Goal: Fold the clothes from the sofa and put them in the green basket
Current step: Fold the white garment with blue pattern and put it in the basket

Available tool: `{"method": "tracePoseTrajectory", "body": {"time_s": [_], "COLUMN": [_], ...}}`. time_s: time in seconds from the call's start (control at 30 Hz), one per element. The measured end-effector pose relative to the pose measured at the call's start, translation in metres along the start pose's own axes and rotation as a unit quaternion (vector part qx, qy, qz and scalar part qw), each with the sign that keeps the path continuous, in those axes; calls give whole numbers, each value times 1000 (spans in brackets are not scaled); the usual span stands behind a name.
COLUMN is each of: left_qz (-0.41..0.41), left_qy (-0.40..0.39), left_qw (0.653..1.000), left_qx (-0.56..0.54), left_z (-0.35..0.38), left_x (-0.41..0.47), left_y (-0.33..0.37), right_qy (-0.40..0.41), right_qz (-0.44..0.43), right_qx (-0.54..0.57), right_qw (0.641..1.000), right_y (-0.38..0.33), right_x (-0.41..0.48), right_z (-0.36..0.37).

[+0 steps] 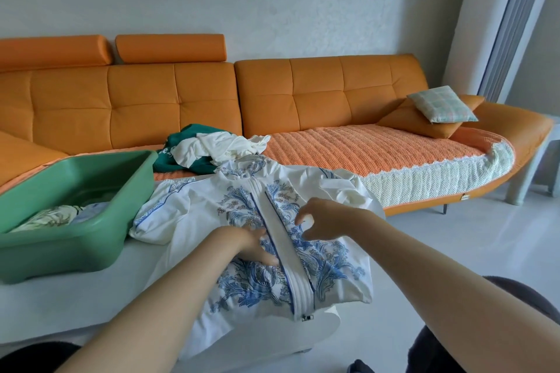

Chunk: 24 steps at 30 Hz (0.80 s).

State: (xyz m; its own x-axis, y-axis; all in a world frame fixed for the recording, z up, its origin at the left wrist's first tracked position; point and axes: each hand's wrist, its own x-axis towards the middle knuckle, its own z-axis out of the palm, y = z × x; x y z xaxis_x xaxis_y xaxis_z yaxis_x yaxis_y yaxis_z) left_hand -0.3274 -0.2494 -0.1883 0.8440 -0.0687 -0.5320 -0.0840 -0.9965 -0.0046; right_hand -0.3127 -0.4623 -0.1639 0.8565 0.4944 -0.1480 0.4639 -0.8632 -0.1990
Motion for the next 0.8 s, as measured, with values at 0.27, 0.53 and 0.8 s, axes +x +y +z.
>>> {"method": "tracePoseTrajectory", "body": {"time_s": [0.27, 0.53, 0.8], "left_qz": [-54, -47, -118], "left_qy": [83, 251, 347], "left_qw": [995, 964, 922], "left_qx": [-3, -78, -122], "left_z": [-25, -79, -114], "left_x": [12, 89, 203], "left_y": [-56, -78, -126], "right_qy": [-72, 57, 159], "right_qz": [-3, 19, 41], "right_qx": [-67, 60, 111], "right_qw": [995, 996, 980], "right_y": [-19, -18, 12], "right_x": [56, 170, 306], "right_z": [12, -15, -17]}}
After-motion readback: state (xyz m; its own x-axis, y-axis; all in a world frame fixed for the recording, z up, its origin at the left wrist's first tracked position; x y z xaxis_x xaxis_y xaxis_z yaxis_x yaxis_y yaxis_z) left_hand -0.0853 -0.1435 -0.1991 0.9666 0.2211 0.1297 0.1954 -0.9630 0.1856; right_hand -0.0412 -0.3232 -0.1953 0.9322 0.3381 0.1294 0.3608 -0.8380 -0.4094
